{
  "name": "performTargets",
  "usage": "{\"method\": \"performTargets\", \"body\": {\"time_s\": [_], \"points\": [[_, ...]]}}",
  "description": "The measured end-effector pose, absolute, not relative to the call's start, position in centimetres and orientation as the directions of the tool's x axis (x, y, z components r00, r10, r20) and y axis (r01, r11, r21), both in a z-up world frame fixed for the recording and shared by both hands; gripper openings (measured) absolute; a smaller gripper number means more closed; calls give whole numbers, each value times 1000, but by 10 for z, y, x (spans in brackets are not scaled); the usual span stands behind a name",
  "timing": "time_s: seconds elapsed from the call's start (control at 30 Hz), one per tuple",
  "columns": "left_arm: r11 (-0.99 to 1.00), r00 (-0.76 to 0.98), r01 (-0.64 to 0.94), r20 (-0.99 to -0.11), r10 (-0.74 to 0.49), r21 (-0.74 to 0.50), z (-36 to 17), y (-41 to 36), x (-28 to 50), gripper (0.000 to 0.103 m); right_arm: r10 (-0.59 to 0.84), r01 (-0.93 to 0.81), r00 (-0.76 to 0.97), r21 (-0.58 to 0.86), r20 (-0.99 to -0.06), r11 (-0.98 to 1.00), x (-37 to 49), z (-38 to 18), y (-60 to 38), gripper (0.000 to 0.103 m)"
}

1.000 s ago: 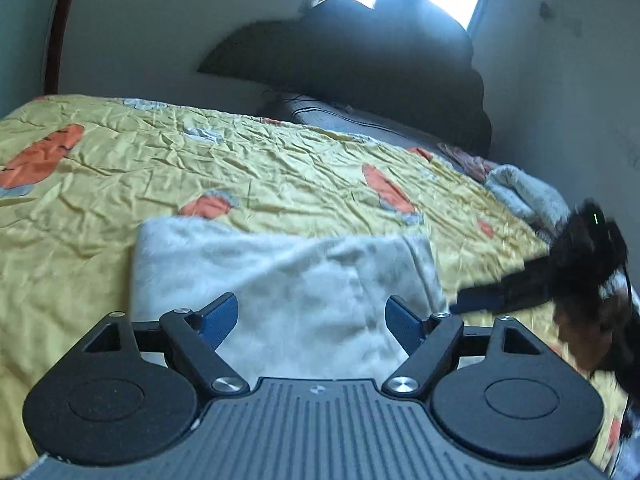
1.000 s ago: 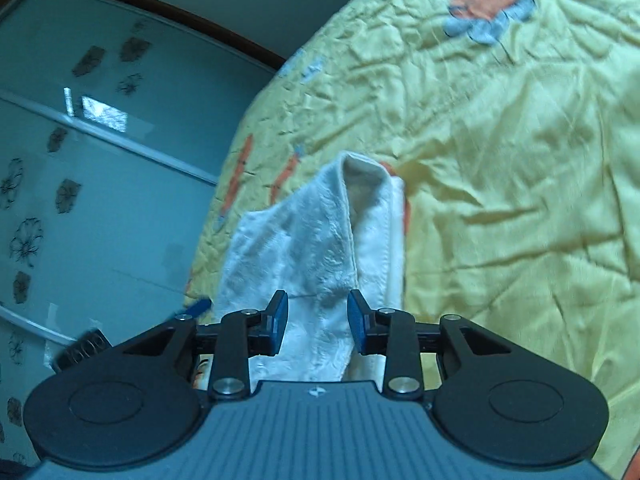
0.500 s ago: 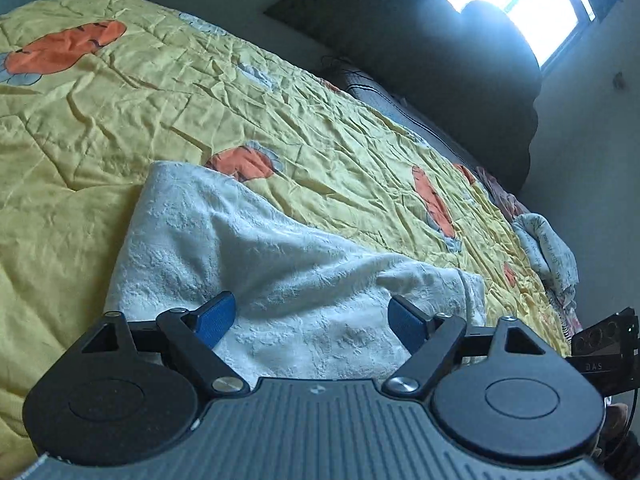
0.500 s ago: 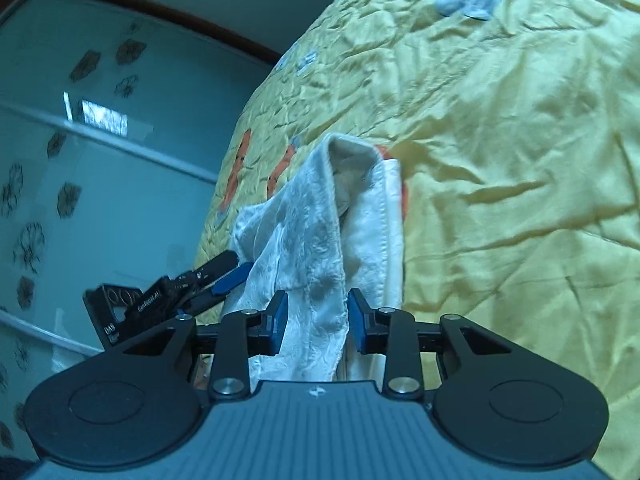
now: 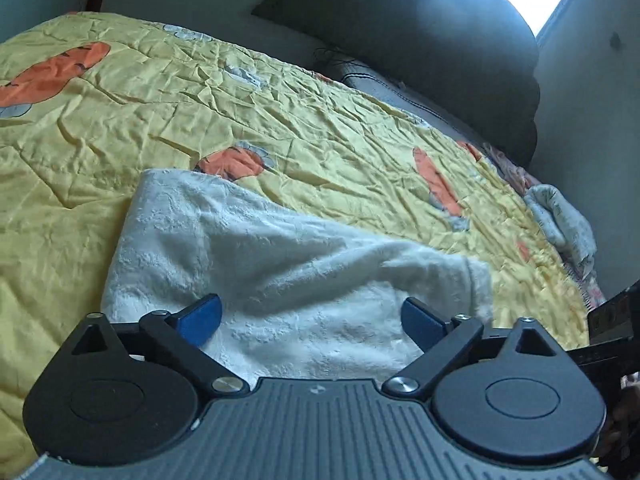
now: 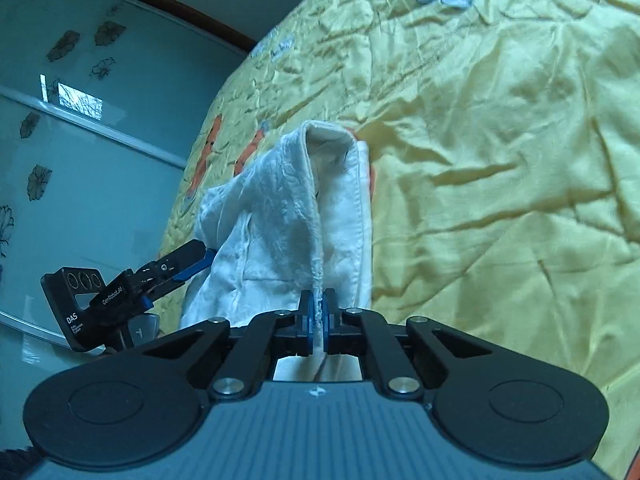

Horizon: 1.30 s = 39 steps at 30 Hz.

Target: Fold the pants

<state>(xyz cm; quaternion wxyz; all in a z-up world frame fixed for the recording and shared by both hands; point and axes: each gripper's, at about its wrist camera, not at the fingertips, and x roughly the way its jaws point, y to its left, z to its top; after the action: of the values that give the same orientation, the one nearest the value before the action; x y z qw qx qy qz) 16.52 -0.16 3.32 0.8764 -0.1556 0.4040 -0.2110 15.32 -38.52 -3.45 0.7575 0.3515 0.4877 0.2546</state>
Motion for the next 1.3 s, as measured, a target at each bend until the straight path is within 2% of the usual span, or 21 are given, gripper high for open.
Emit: {"method": "performTargets", "body": {"time_s": [0.1, 0.2, 0.37, 0.67, 0.97, 1.07, 1.2, 1.3], "points": [[825, 628, 269, -559, -541, -496, 57, 12, 165, 96, 737, -51, 450, 809, -504, 585, 150, -22, -400, 9], [842, 648, 241, -565, -510, -483, 64, 13, 188, 97, 737, -50, 532, 854, -417, 518, 157, -14, -410, 10], [882, 614, 171, -653, -444, -439, 36, 5, 228, 95, 730, -23, 533, 855, -428, 518, 191, -20, -401, 10], [911, 644, 229, -648, -406, -343, 18, -9, 223, 98, 716, -18, 558, 856, -420, 516, 198, -21, -412, 10], [927, 652, 260, -659, -375, -270, 13, -21, 220, 101, 713, -5, 531, 840, -458, 543, 205, -32, -409, 12], [927, 651, 260, -660, -374, -270, 13, -21, 220, 101, 709, 3, 540, 843, -454, 538, 205, -35, -412, 15], [928, 651, 260, -661, -373, -267, 13, -21, 220, 101, 724, -20, 522, 841, -452, 540, 203, -37, -405, 29], [928, 650, 261, -663, -372, -265, 13, -21, 221, 101, 740, -35, 496, 842, -453, 539, 205, -39, -396, 29]]}}
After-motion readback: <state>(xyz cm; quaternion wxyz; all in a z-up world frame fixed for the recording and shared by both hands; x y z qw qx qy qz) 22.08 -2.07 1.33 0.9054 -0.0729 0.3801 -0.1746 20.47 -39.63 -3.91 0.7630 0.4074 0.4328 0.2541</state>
